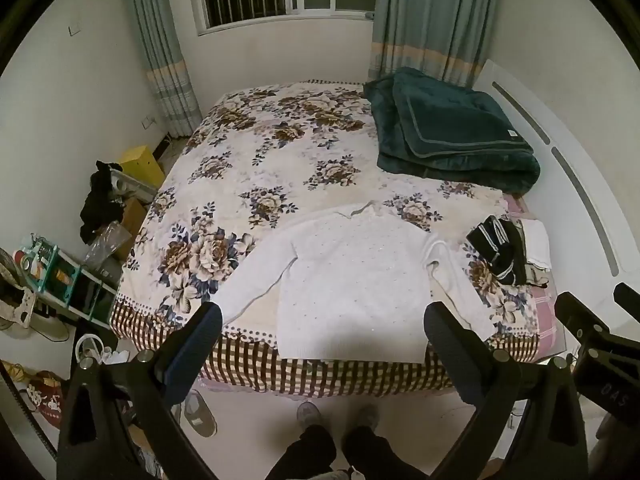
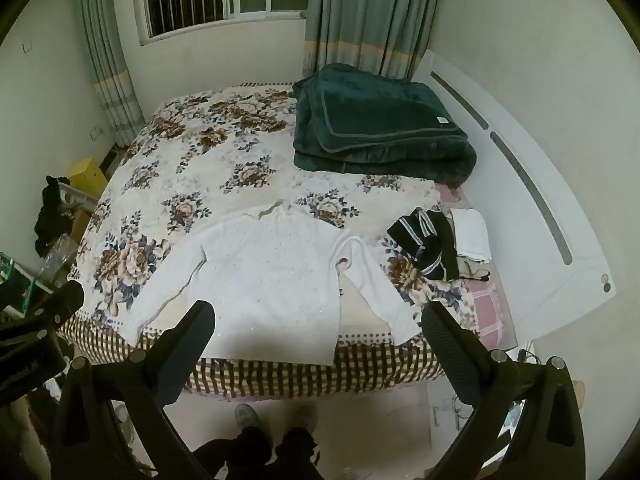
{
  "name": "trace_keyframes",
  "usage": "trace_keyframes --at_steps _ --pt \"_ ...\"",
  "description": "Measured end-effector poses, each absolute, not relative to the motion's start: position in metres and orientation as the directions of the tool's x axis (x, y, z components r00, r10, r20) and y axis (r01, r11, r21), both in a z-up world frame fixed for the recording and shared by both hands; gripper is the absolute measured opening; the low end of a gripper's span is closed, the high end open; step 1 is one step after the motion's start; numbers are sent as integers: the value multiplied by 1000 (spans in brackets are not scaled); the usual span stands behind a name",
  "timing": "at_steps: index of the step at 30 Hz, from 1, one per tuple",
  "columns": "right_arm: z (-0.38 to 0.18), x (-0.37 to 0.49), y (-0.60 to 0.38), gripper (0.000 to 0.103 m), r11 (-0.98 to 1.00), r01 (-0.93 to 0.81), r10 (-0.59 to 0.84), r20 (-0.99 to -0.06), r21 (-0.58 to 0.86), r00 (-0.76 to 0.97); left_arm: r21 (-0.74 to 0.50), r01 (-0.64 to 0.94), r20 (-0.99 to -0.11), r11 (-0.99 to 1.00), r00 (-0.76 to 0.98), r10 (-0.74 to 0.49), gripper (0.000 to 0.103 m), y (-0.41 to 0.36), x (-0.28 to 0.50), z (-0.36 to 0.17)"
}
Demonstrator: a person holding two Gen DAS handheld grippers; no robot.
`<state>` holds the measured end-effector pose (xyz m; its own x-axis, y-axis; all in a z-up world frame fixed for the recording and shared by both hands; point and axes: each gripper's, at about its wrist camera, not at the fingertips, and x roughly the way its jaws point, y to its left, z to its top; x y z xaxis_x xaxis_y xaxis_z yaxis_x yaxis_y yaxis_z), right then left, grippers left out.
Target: Fold small clothes
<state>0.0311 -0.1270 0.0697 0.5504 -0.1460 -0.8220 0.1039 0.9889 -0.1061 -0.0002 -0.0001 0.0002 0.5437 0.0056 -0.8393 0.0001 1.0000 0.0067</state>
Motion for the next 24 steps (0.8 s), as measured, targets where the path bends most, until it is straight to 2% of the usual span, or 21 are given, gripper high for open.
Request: trace_keyframes --at_steps 24 --pt "72 30 -123 103 989 103 -144 -827 -104 544 -6 1 -841 1000 542 -5 103 -1 1 0"
